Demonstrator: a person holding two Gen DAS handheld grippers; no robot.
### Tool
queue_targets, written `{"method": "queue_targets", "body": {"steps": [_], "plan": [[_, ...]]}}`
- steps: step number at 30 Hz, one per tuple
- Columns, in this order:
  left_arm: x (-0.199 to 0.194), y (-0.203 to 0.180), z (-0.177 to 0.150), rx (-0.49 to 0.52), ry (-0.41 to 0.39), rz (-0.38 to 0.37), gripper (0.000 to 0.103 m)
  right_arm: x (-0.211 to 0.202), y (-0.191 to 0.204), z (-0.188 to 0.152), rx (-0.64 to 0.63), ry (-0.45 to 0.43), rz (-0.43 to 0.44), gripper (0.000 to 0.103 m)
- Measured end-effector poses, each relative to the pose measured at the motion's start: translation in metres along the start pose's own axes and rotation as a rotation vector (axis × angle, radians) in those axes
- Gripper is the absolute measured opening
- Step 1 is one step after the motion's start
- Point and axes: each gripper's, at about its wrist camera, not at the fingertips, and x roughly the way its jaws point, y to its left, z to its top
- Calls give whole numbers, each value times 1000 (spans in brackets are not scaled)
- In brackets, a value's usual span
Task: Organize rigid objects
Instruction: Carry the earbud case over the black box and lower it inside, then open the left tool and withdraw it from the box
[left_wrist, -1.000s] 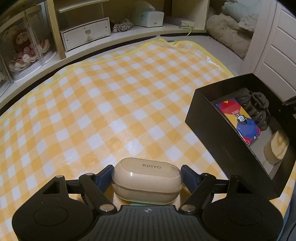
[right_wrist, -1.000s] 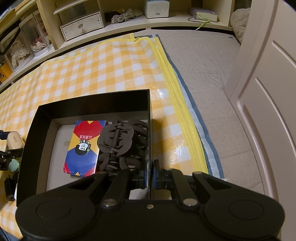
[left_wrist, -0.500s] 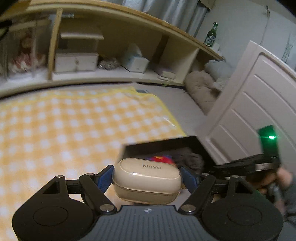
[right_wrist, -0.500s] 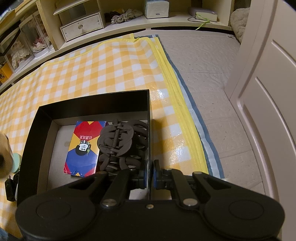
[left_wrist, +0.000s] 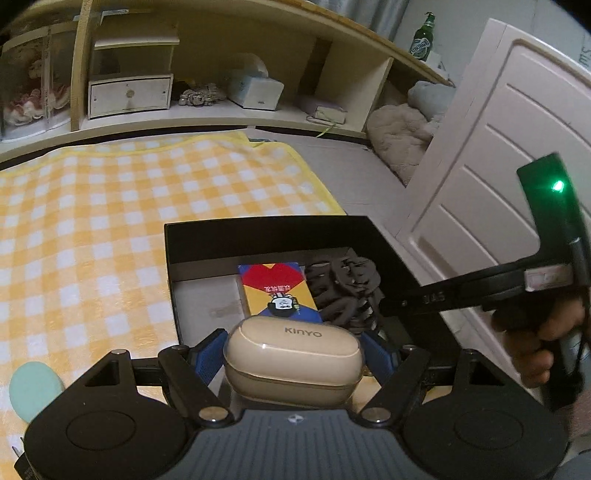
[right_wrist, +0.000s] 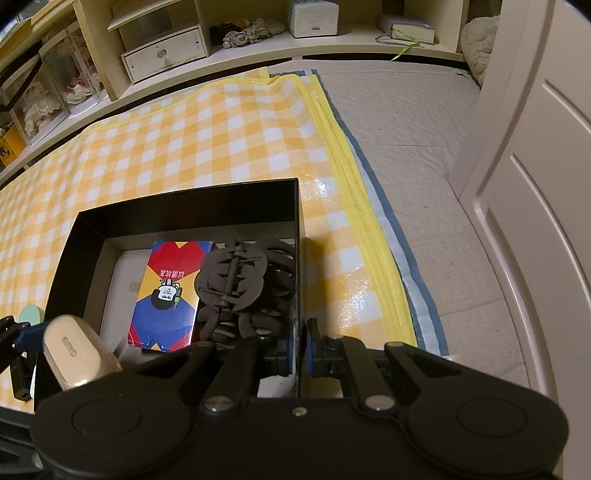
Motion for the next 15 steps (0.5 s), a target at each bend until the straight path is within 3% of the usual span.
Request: {"method": "queue_targets", "body": {"steps": [7, 10, 15], "plan": [[4, -4, -4, 70, 15, -4, 80, 0, 0, 0, 2, 2, 1, 7], [-1, -6, -3, 73, 17, -22, 94, -1, 0, 0, 4, 1, 3, 7], [-7, -12, -1, 105, 47, -39, 96, -1, 0, 0, 3, 1, 3, 7]]}}
